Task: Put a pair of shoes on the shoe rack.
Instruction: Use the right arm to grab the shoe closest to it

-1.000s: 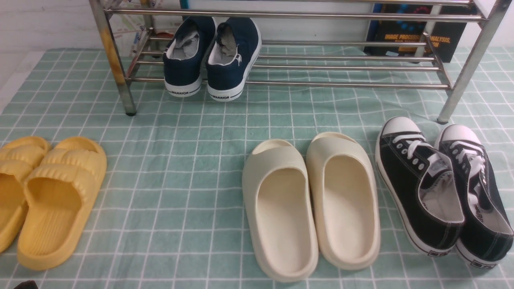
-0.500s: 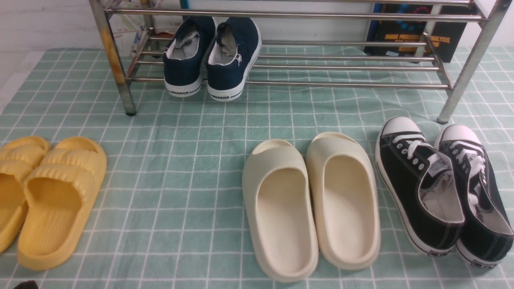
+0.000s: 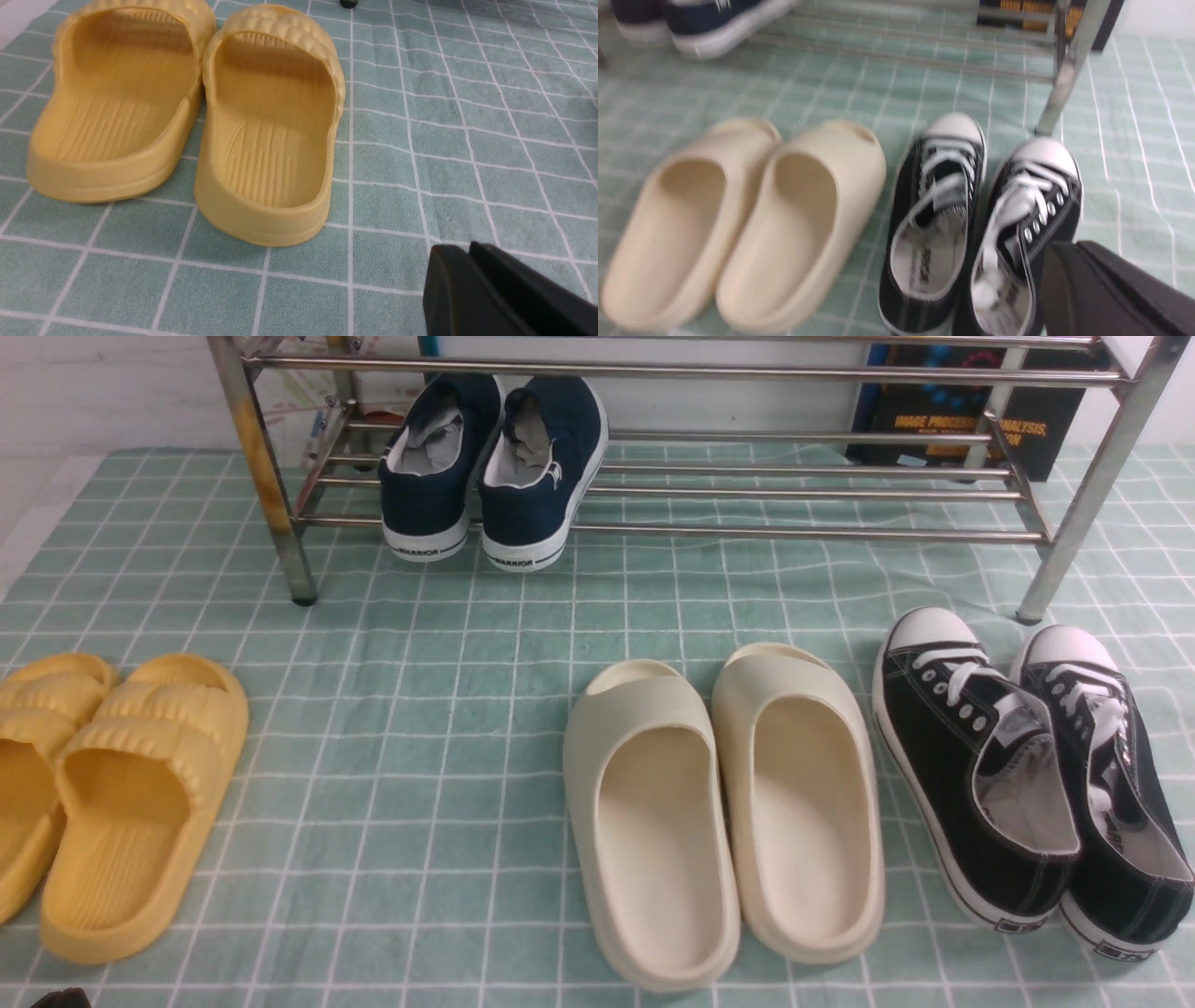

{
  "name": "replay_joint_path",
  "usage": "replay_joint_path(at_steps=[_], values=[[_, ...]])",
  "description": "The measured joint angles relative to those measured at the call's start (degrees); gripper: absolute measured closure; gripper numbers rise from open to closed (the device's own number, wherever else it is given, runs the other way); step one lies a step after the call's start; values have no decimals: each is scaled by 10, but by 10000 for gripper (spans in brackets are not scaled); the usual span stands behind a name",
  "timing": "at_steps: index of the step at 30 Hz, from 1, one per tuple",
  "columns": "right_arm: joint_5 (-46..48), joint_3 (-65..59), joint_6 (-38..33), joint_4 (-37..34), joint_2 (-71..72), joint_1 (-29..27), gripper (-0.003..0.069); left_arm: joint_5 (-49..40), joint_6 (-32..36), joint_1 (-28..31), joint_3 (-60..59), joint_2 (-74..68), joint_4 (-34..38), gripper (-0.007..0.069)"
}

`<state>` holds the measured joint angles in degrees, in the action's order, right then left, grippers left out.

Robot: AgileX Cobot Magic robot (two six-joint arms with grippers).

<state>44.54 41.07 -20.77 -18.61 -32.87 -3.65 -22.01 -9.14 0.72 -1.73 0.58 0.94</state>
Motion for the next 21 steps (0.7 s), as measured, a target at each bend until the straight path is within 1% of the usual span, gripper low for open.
replay_joint_path(at_steps=[5, 6, 9, 10, 11, 15, 17, 19, 21], values=[[76, 67, 48, 66, -121, 56, 662, 0, 0, 0, 0, 0, 0, 567], [100, 84, 61, 85, -152, 80, 662, 0, 0, 0, 0, 0, 0, 566], [153, 121, 91, 116, -220, 124, 662, 0, 0, 0, 0, 0, 0, 565], [160, 124, 95, 121, -231, 127, 662, 0, 0, 0, 0, 0, 0, 564], [181, 146, 115, 137, -271, 149, 662, 0, 0, 0, 0, 0, 0, 564], [187, 192, 150, 150, -364, 185, 650, 0, 0, 0, 0, 0, 0, 564], [182, 204, 154, 150, -394, 194, 631, 0, 0, 0, 0, 0, 0, 564], [172, 211, 159, 149, -439, 204, 572, 0, 0, 0, 0, 0, 0, 564], [157, 212, 160, 149, -483, 211, 479, 0, 0, 0, 0, 0, 0, 564]])
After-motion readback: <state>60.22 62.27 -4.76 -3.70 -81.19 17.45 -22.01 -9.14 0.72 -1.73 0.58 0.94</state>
